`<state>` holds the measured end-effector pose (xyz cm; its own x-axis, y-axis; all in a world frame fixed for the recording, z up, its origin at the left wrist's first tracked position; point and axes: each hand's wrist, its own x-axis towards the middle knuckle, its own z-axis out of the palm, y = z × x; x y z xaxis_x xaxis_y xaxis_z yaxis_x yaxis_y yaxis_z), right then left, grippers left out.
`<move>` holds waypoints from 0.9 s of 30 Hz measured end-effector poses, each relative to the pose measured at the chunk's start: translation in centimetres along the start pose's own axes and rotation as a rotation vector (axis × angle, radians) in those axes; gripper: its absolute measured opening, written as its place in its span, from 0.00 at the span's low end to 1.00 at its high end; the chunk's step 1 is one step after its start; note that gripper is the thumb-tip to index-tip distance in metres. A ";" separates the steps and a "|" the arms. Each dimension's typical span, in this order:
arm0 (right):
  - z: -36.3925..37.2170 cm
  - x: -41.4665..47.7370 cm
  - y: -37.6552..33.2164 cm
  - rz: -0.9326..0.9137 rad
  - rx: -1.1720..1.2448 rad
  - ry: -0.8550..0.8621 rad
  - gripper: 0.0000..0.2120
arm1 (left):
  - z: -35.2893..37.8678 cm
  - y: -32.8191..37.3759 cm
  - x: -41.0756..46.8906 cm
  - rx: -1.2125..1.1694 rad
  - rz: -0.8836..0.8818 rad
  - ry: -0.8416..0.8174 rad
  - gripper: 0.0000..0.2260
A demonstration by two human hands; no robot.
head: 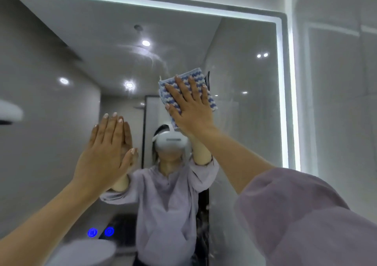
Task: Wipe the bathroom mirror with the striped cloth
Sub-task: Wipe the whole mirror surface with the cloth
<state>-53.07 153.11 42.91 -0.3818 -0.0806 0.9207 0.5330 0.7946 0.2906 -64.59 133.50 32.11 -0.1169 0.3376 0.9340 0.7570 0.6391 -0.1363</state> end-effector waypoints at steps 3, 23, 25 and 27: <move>0.0 0.0 0.6 -0.023 0.006 -0.002 0.27 | 0.0 1.9 0.6 0.013 0.001 -0.013 0.40; -1.1 -4.4 11.9 0.293 -0.003 0.026 0.29 | 2.3 0.0 3.5 -0.086 0.043 -0.029 0.40; -1.2 -4.4 11.7 0.311 0.001 0.023 0.29 | 2.8 -0.6 3.3 -0.115 0.049 -0.048 0.40; -1.0 -4.2 11.0 0.363 0.010 0.035 0.29 | 3.2 -0.7 3.2 -0.137 0.062 -0.035 0.41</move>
<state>-44.86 161.60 42.49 -0.1433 0.1876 0.9717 0.6215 0.7812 -0.0592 -67.58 136.31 34.17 -0.0878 0.3984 0.9130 0.8435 0.5173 -0.1447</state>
